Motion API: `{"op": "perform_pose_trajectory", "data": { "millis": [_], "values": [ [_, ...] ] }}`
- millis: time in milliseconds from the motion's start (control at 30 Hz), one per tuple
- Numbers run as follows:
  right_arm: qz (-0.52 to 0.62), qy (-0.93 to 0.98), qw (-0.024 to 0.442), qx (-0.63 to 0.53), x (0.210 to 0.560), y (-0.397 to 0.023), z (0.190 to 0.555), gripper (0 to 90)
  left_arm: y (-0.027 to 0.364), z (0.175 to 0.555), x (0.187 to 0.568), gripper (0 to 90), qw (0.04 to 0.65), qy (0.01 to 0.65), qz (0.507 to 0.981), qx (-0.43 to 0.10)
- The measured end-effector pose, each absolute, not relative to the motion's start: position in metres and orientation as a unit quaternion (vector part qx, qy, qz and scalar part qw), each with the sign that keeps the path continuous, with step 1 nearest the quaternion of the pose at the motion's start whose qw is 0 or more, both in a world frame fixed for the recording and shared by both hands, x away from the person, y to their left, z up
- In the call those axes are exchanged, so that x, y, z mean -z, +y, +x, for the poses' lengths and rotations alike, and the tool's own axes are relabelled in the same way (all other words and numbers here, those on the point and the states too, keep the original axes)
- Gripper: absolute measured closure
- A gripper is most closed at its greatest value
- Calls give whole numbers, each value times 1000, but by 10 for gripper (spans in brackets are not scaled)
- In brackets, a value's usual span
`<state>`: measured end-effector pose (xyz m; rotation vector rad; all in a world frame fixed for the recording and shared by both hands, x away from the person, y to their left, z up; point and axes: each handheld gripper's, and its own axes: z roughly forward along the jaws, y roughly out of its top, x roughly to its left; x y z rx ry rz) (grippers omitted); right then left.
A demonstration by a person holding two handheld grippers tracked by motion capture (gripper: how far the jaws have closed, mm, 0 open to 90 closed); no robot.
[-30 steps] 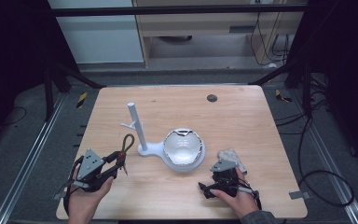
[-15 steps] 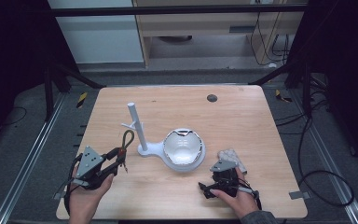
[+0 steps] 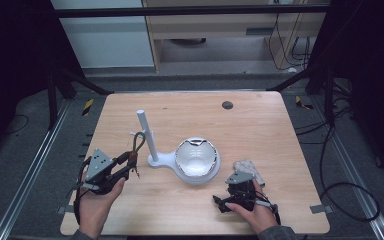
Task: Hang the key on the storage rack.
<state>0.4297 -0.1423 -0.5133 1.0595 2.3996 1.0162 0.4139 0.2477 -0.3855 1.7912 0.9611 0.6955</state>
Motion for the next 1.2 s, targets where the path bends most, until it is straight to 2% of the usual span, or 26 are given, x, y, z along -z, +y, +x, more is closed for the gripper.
{"op": "perform_pose_trajectory", "data": {
  "millis": [1200],
  "values": [
    [372, 842, 164, -356, 513, -142, 430, 2, 231, 454, 409, 662, 457, 425, 735, -266]
  ]
}}
